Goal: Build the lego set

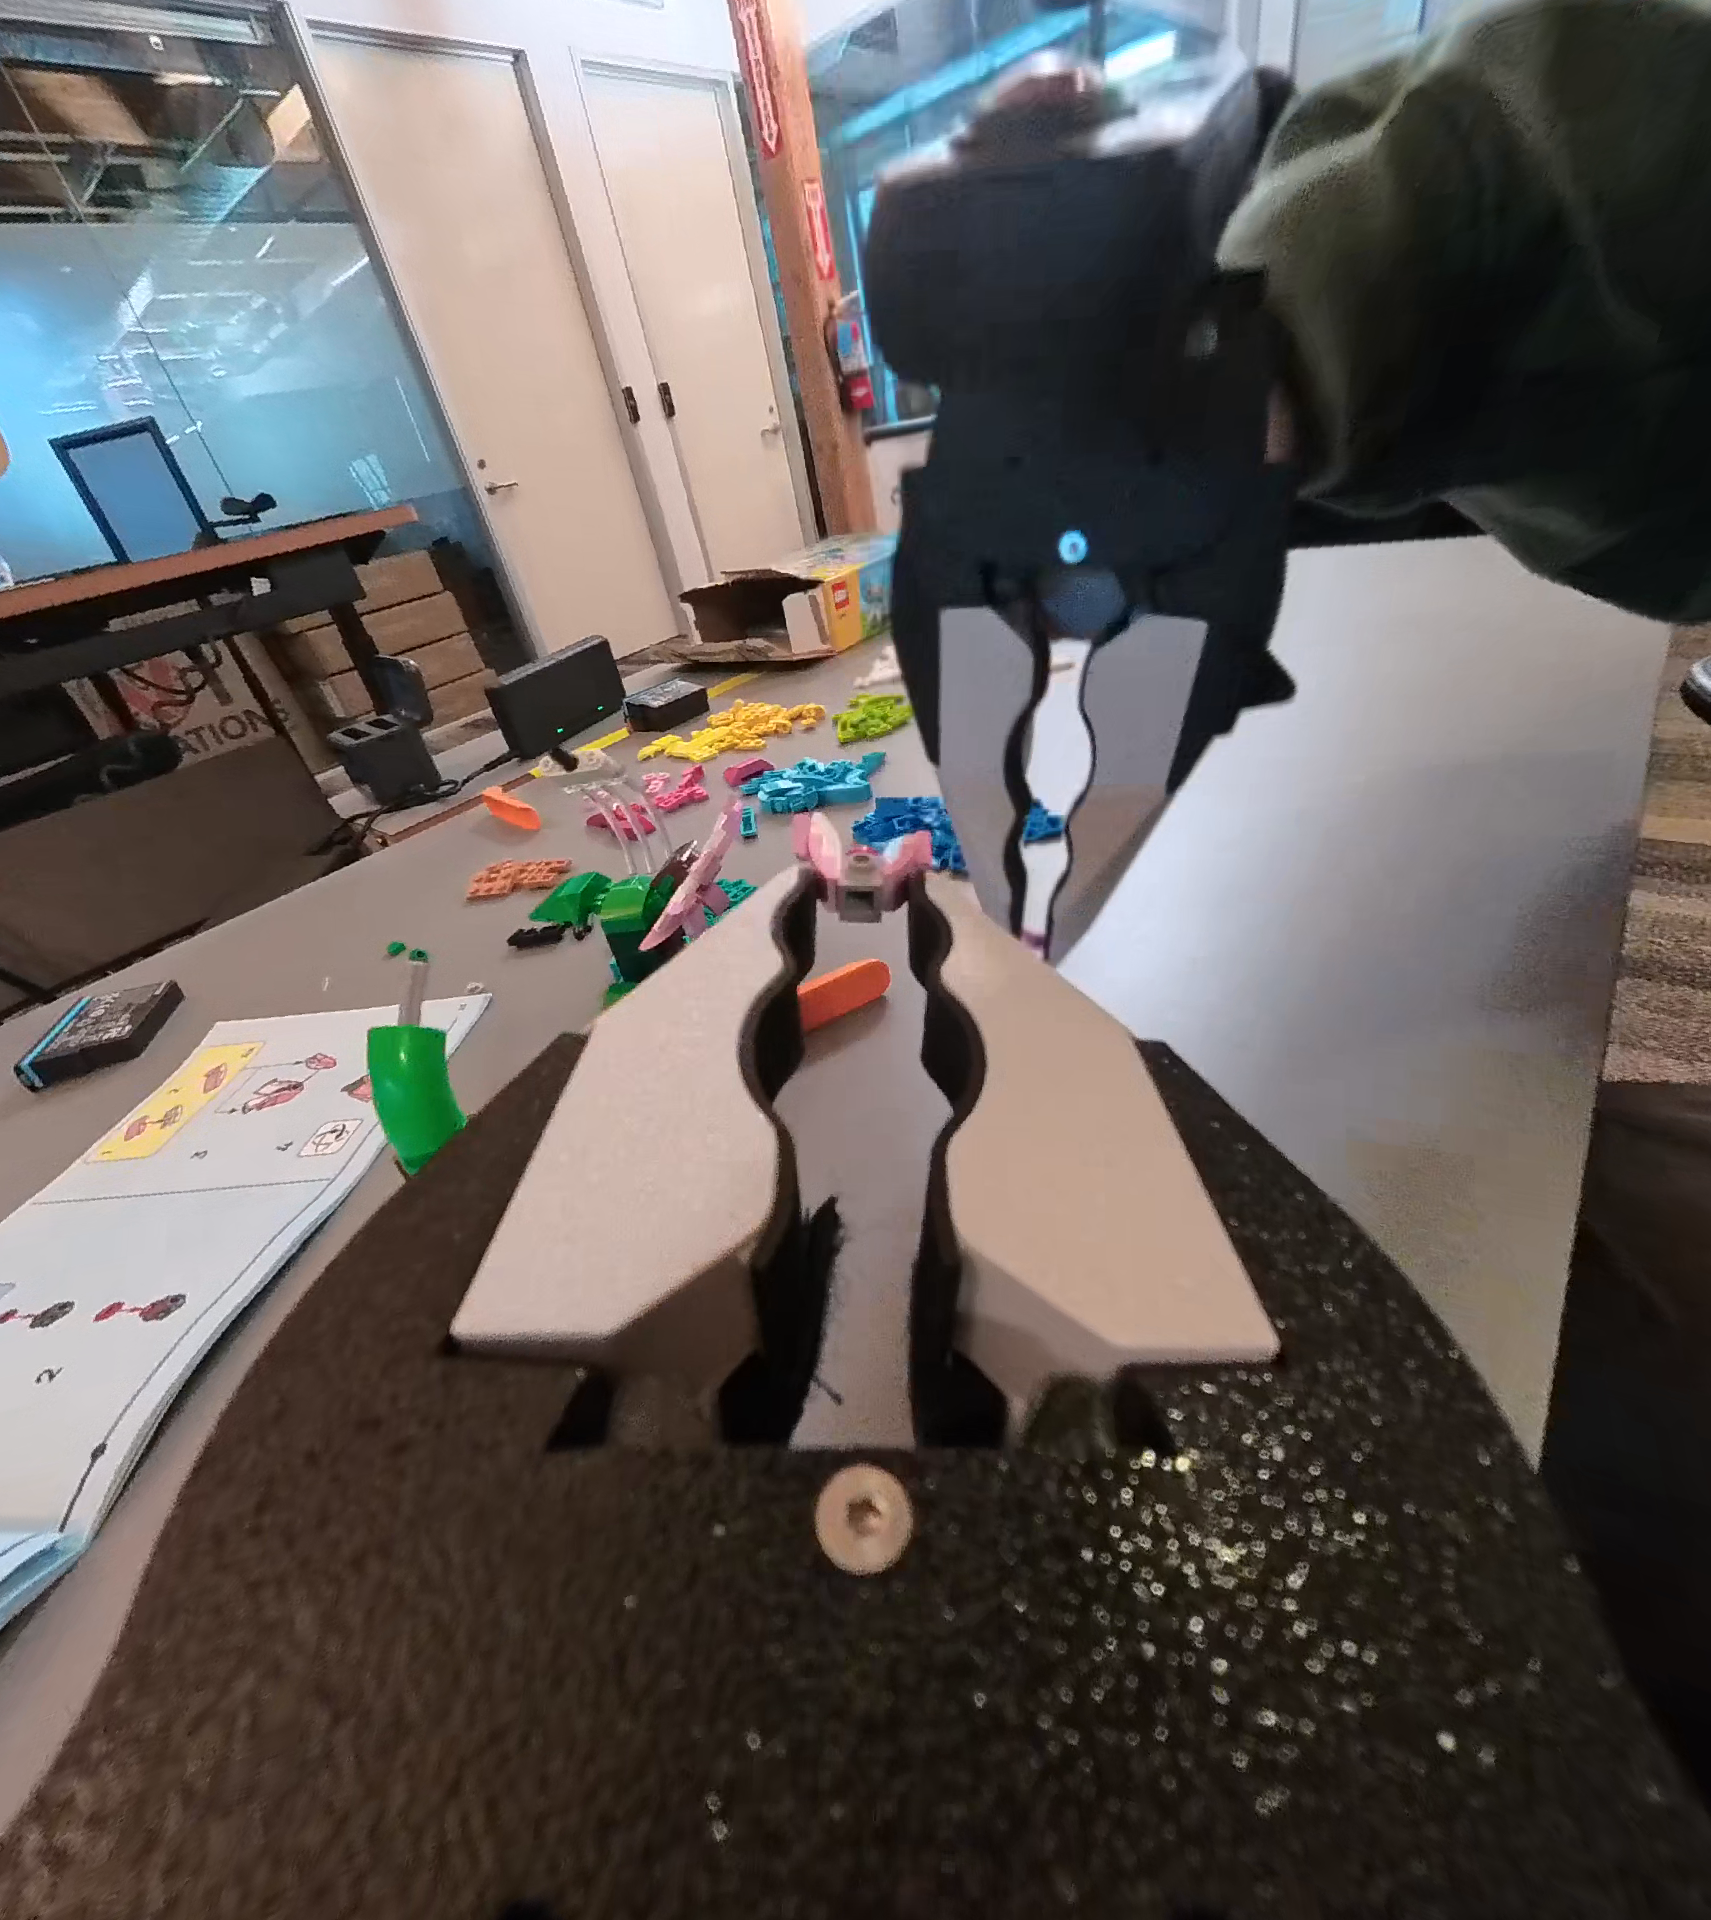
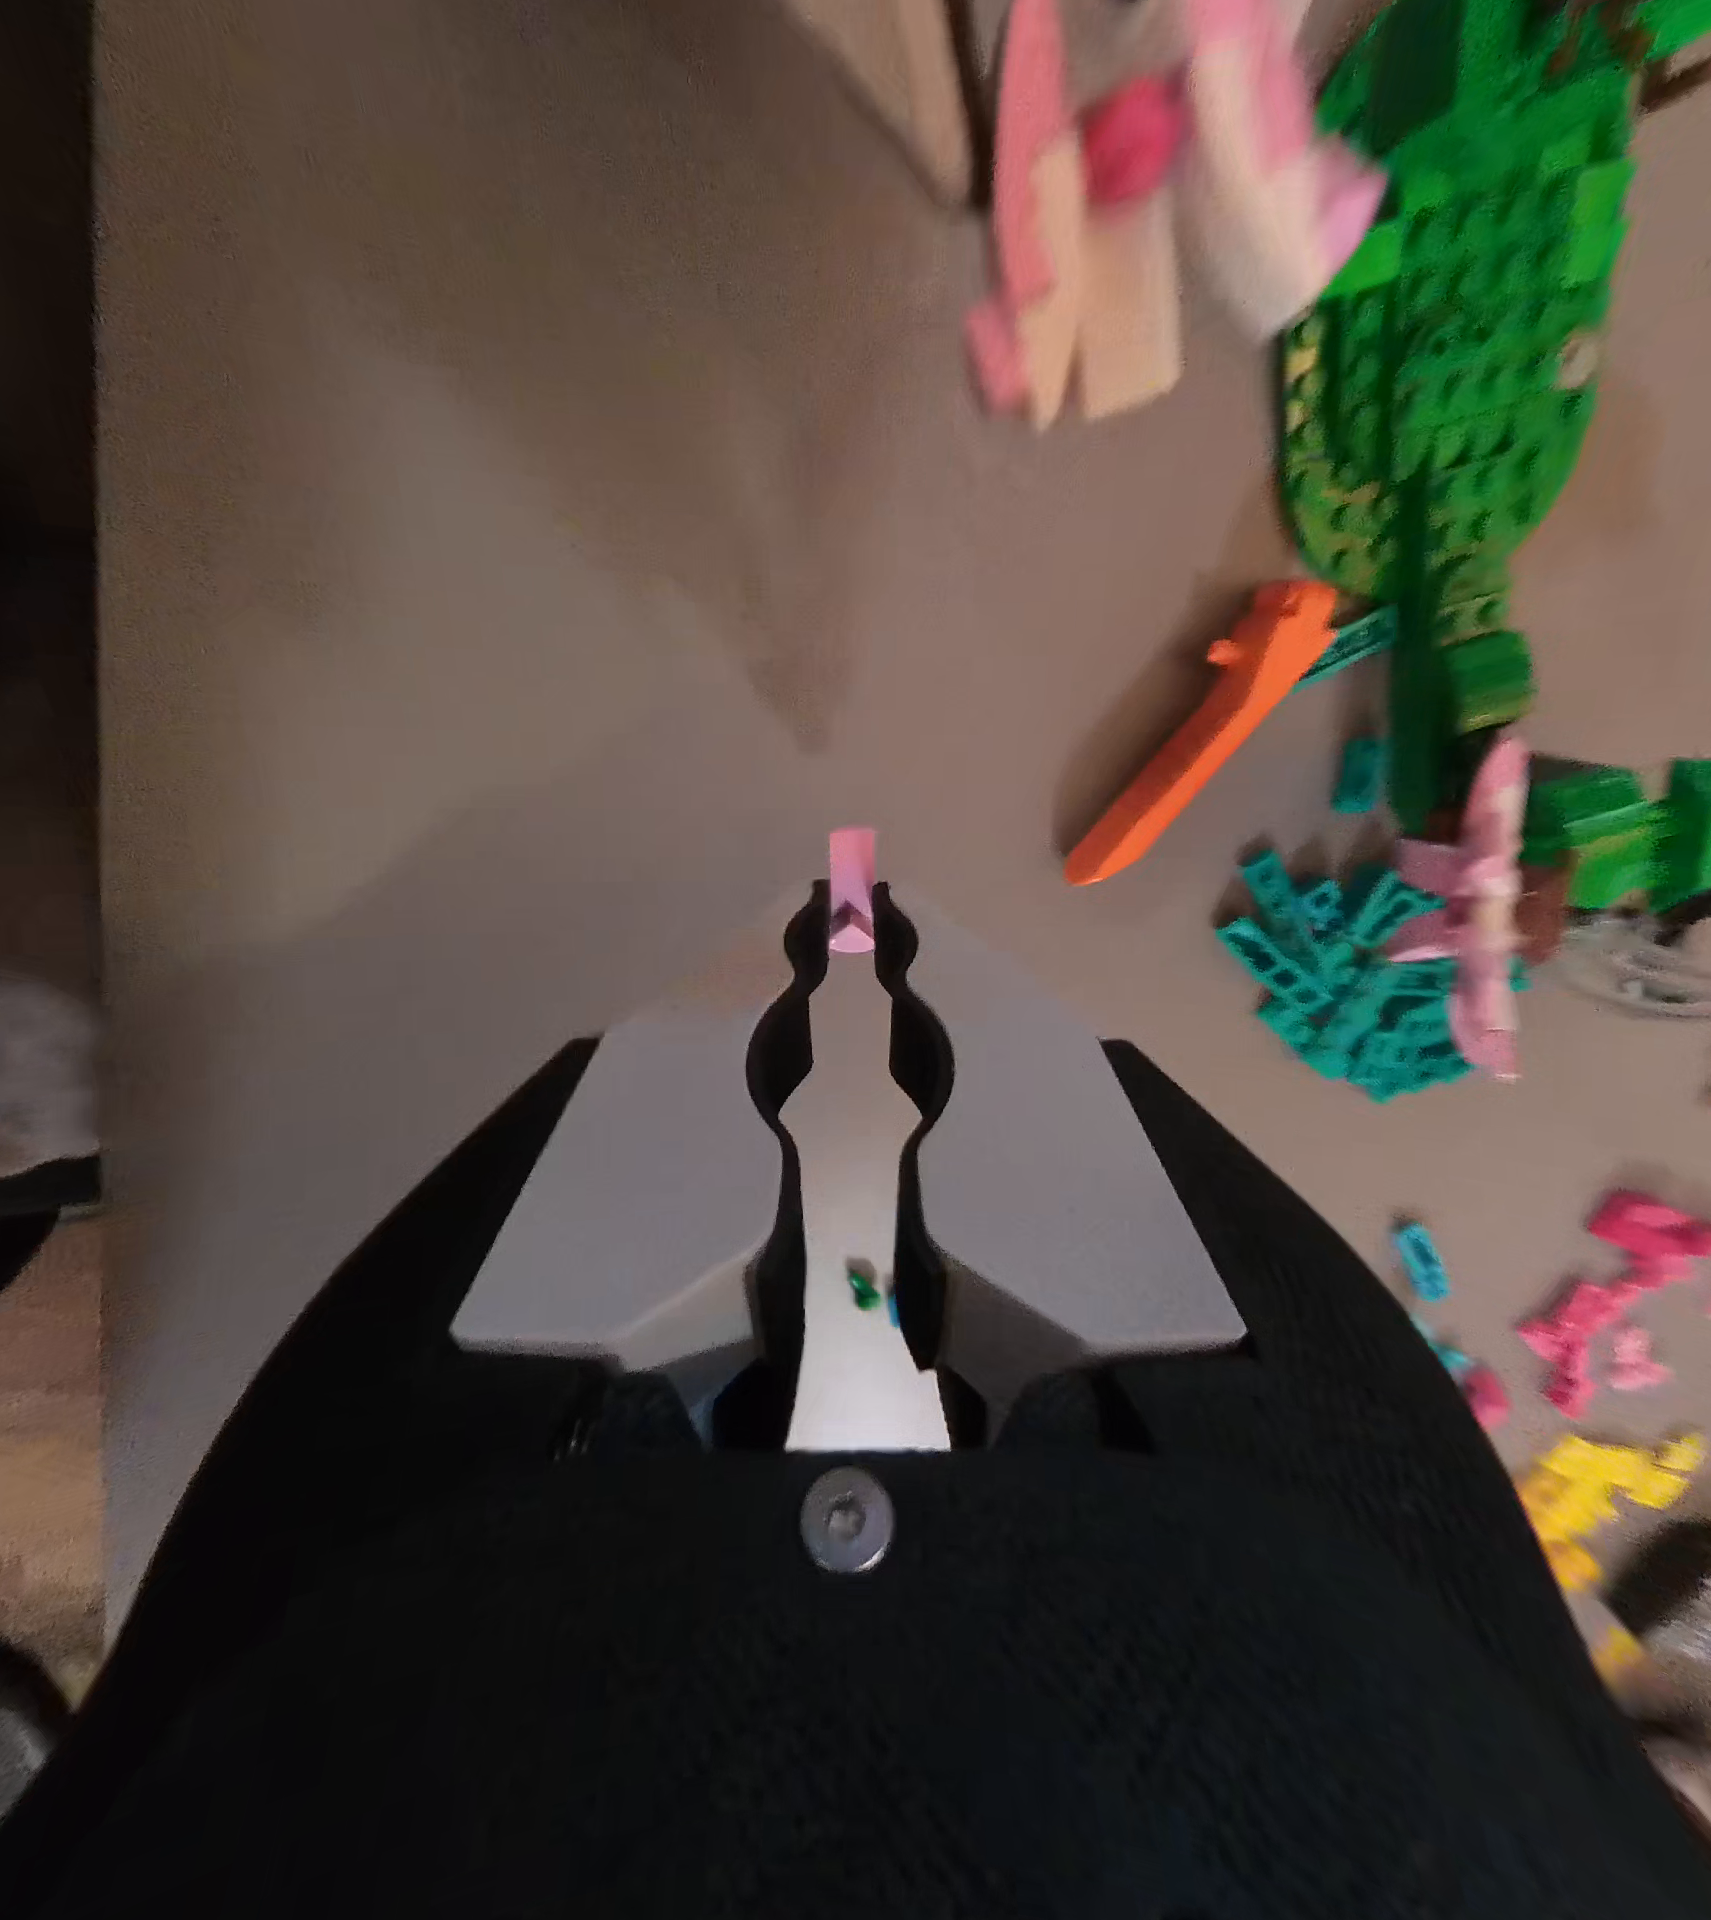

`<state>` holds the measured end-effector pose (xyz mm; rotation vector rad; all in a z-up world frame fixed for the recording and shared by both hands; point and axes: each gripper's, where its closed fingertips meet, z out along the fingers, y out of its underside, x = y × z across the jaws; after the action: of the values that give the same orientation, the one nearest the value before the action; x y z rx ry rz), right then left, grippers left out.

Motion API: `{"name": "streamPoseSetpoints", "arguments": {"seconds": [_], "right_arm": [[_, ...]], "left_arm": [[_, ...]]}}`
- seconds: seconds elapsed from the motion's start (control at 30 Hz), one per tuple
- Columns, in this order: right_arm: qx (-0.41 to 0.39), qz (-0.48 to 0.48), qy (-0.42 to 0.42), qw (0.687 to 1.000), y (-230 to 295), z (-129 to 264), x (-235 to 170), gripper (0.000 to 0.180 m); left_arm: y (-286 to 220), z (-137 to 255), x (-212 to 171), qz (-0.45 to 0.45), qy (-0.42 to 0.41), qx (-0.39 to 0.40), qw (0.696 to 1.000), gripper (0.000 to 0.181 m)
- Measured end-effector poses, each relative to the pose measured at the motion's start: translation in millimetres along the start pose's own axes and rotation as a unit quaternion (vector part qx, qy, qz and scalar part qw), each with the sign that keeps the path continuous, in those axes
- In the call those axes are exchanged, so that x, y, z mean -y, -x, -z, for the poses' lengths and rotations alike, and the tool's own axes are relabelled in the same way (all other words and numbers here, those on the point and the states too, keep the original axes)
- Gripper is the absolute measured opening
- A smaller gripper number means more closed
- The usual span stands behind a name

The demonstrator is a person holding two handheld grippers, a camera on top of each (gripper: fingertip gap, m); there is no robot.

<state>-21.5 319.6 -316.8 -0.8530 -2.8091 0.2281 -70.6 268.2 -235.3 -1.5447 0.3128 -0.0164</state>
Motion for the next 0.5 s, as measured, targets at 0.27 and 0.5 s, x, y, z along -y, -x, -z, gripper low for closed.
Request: {"name": "streamPoseSetpoints", "arguments": {"seconds": [0.27, 0.5], "right_arm": [[-0.024, -0.040, -0.117, 0.992, 11, -12, 5, 0.006], [-0.017, -0.078, -0.195, 0.978, 19, -12, 12, 0.016]], "left_arm": [[-1, -1, -1, -0.004, 0.002, -0.001, 1.000, 0.015], [-2, -1, -1, -0.007, 0.004, -0.004, 1.000, 0.015]]}}
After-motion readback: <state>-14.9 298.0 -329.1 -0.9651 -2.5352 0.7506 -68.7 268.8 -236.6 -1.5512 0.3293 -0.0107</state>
